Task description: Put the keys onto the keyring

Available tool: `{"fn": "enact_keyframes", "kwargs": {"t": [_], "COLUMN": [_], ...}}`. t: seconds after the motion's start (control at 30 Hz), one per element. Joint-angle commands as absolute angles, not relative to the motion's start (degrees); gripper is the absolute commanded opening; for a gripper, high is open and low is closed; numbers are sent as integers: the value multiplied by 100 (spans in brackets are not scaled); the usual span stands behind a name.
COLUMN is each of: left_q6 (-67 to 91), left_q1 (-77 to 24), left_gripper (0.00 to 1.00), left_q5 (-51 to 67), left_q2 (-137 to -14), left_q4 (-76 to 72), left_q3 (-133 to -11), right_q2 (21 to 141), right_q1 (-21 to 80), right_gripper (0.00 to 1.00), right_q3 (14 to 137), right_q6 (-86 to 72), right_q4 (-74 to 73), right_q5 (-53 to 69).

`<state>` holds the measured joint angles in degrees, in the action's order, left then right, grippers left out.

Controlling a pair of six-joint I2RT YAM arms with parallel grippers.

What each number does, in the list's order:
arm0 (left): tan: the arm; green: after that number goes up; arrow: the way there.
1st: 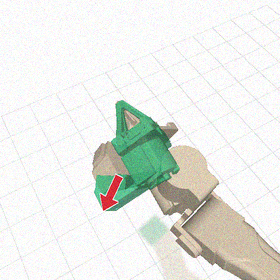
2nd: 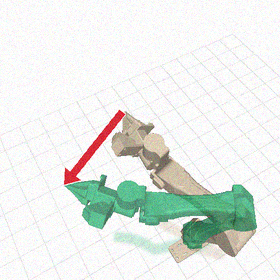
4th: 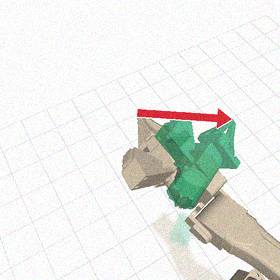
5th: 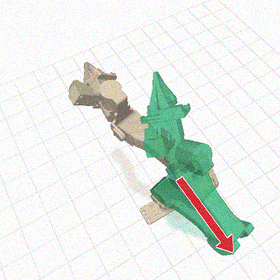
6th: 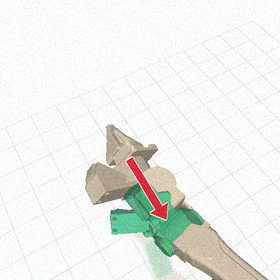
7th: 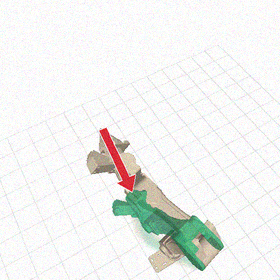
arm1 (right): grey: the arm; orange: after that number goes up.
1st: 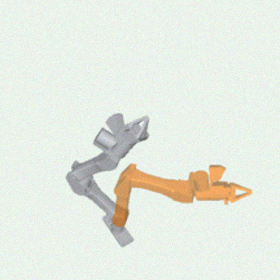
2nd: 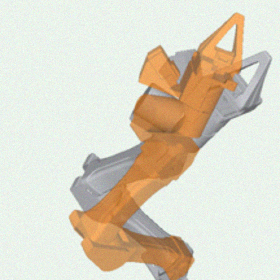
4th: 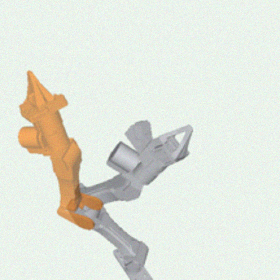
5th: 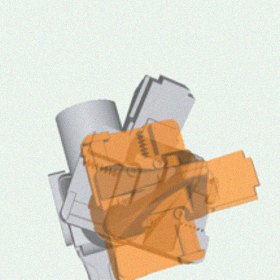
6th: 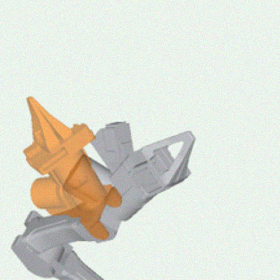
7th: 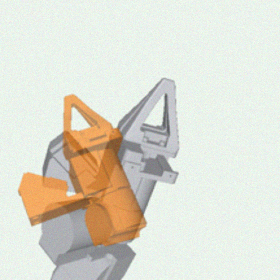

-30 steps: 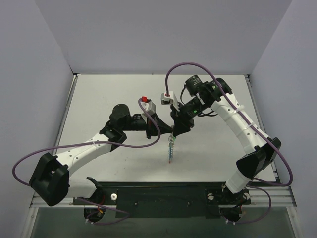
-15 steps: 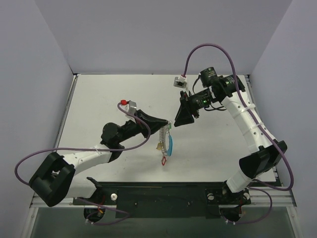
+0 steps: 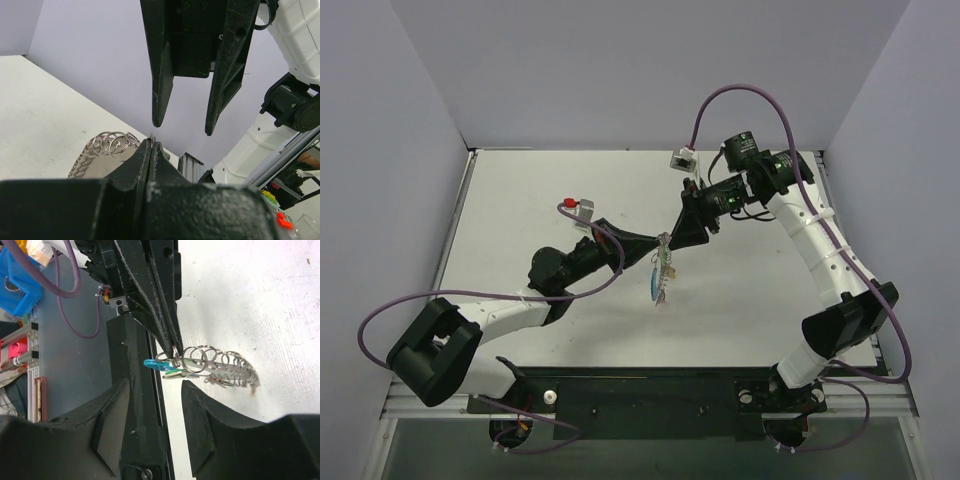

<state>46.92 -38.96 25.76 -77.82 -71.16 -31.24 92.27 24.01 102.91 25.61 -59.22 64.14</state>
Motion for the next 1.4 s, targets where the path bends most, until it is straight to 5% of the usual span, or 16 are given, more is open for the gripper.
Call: {"fn": "enact_keyframes", "kwargs": {"t": [0.0,0.63,1.07,1.37], "left_q6": [4843,4966,4975,4984], "left_q1": [-3929,-3920,-3911,-3850], "left_gripper": [0,0,0,0], "left_q5": [2698,2786,2760,2576], "left_q2": [-7743,-7813,-7814,-7700], "left_q4": [-9053,-9299,-9343,-9422], "left_q3": [-3305,-3357,-3340,-3226], "right_q2": [9316,9413,9404,9325], "right_q1": [2355,2435,2452,2435], "right_gripper": [42,36,0,0], "right_q3": [10415,9888,9791,9659], "right_q6": [2435,1969,1986,1978], "right_q4": [-5801,-5423,-5440,-5440], "right_q5": [6512,6539,6759,6531]}}
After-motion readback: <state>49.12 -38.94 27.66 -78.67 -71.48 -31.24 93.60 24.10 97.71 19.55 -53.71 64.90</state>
